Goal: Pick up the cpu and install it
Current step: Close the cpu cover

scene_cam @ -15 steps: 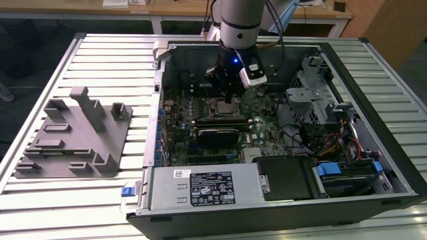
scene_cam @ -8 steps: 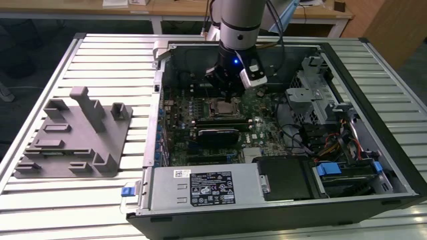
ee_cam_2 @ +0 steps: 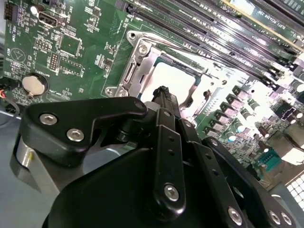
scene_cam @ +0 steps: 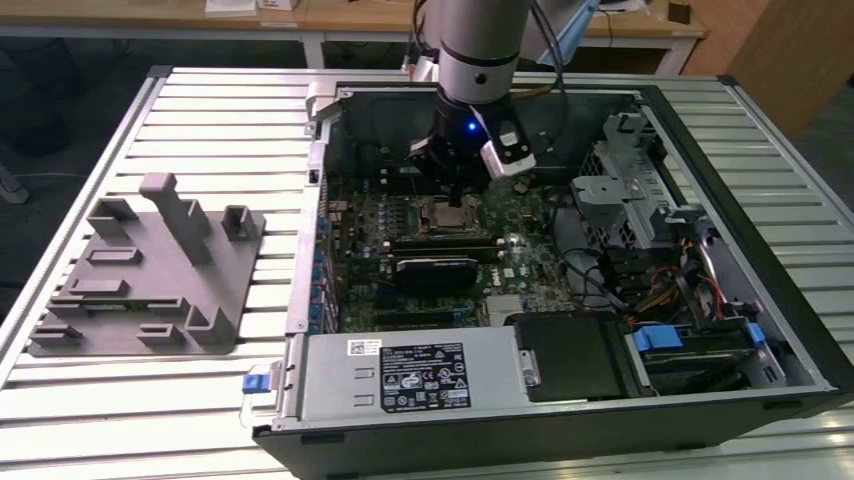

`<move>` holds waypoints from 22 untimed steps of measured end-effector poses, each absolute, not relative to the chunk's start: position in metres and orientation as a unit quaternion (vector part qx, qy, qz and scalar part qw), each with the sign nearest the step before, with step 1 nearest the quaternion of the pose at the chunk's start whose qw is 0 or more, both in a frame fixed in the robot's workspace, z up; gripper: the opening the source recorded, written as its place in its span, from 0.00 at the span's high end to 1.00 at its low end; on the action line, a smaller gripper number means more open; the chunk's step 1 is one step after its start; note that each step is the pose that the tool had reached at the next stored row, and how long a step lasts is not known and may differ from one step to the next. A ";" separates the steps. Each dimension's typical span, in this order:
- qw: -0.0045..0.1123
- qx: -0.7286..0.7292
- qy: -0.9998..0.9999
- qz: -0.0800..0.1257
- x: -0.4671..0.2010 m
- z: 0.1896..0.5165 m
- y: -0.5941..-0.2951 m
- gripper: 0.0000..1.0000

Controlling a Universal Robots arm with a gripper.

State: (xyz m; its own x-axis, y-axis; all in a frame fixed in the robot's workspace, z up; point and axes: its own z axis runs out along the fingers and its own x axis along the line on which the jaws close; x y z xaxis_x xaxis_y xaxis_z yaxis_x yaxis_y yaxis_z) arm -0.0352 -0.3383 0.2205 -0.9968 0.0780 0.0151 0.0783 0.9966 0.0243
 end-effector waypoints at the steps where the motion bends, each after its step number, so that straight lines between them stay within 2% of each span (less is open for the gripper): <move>1: 0.007 -0.039 -0.999 -0.013 -0.036 0.220 -0.338 0.89; 22: 0.003 -0.038 -0.999 -0.013 -0.052 0.214 -0.339 0.89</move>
State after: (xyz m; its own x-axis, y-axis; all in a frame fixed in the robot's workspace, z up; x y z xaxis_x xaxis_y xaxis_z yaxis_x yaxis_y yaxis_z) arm -0.0524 -0.3385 0.2142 -0.9971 0.0763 0.0076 0.0765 0.9968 0.0251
